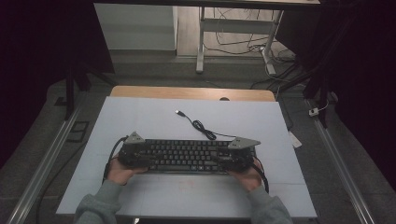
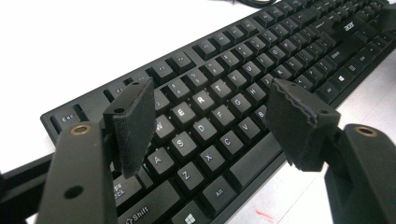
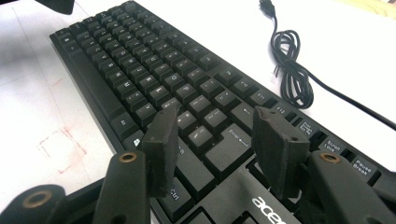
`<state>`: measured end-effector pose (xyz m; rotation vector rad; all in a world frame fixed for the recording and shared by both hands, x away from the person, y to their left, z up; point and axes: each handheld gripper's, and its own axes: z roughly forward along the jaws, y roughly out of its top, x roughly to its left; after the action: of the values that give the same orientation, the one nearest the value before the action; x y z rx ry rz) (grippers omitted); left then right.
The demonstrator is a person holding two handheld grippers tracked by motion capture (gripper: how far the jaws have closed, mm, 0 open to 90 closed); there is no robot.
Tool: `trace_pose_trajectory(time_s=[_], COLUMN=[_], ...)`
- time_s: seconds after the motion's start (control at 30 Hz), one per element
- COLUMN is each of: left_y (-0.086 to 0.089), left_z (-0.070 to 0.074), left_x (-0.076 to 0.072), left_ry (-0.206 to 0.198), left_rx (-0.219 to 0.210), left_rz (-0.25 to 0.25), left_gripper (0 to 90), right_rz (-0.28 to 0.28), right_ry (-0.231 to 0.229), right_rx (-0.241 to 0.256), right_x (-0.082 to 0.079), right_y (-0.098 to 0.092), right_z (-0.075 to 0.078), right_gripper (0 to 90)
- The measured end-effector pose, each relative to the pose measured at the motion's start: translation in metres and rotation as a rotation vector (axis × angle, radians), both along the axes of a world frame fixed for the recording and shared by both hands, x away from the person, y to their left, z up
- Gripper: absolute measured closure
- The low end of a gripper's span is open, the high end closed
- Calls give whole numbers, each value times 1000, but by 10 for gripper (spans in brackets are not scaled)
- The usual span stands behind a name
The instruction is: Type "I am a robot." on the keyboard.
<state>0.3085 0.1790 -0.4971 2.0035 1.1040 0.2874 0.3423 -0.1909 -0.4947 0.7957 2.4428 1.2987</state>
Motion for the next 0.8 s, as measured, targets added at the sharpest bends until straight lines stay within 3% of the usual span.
trace_pose_trajectory(time_s=[0.5, 0.67, 0.8], left_y=[-1, -1, -1], left_z=[-3, -3, -4], left_x=[-1, -1, -1], left_ry=[6, 7, 8], left_rx=[19, 22, 24], left_rz=[-5, -5, -8], left_gripper=[326, 325, 325], right_rz=[35, 68, 92], right_ry=[13, 40, 60], right_rx=[4, 7, -11], right_x=[1, 2, 4], right_y=[17, 26, 36], right_z=[4, 6, 5], right_gripper=[526, 678, 860])
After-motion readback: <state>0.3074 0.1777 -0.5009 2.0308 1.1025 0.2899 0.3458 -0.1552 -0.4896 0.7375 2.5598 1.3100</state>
